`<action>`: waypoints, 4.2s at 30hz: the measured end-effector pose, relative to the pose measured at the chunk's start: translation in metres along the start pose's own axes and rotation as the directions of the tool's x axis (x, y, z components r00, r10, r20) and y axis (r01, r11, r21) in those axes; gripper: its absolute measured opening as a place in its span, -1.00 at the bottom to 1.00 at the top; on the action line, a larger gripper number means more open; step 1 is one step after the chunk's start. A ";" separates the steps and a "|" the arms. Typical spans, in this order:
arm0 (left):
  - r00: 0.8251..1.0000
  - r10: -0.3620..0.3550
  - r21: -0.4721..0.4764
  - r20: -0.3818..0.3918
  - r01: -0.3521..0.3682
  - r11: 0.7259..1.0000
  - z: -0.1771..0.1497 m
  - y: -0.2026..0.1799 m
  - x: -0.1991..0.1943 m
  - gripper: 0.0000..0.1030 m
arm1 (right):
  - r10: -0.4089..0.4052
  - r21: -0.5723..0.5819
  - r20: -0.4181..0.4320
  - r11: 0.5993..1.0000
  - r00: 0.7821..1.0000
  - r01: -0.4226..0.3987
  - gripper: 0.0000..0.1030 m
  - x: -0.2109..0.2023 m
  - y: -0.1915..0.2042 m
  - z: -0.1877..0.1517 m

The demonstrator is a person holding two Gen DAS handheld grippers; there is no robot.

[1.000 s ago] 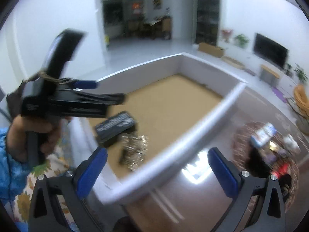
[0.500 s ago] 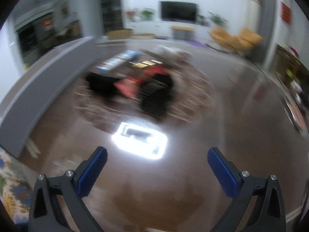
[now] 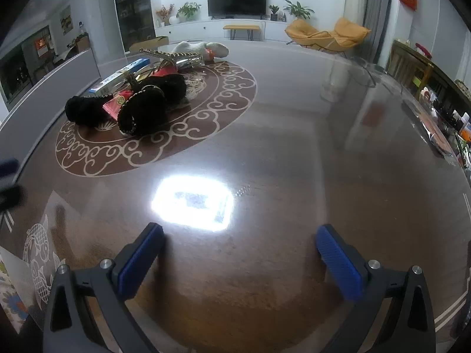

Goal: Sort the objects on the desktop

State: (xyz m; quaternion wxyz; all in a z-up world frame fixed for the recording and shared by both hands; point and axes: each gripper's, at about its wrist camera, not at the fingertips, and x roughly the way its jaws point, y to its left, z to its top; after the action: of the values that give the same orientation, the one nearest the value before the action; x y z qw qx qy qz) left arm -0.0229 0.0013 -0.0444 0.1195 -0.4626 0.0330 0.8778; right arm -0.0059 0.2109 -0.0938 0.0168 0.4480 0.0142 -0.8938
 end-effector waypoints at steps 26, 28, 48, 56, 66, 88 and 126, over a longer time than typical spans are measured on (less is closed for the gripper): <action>0.996 0.082 -0.016 0.022 -0.082 0.996 -0.013 0.019 0.029 1.00 | -0.030 0.033 0.004 0.999 1.000 0.030 1.00 -0.002 -0.003 -0.001; 0.996 0.082 -0.016 0.022 -0.082 0.997 -0.012 0.019 0.029 1.00 | -0.031 0.034 0.004 0.999 1.000 0.031 1.00 -0.002 -0.003 -0.001; 0.996 0.081 -0.015 0.023 -0.081 0.997 -0.012 0.020 0.029 1.00 | -0.030 0.033 0.003 0.999 1.000 0.030 1.00 -0.002 -0.003 -0.001; 0.996 0.081 -0.015 0.023 -0.080 0.997 -0.012 0.020 0.029 1.00 | -0.030 0.033 0.003 0.999 1.000 0.029 1.00 -0.002 -0.003 -0.001; 0.996 0.080 -0.015 0.023 -0.080 0.997 -0.012 0.021 0.029 1.00 | -0.029 0.032 0.003 0.999 1.000 0.029 1.00 -0.002 -0.003 -0.001; 0.998 0.063 0.014 0.006 -0.063 0.998 -0.012 0.022 0.027 1.00 | -0.029 0.032 0.002 0.999 1.000 0.029 1.00 -0.003 -0.003 -0.001; 0.977 0.204 -0.430 -0.065 -0.212 0.878 0.099 0.074 0.069 1.00 | 0.119 -0.101 0.029 0.988 0.992 -0.116 -0.15 0.016 0.036 0.045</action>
State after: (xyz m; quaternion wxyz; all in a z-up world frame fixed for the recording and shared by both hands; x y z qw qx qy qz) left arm -0.1580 -0.0415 -0.0481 -0.0820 -0.4791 -0.1129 0.8666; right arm -0.0501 0.1730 -0.0802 0.0919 0.4309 0.0319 -0.8971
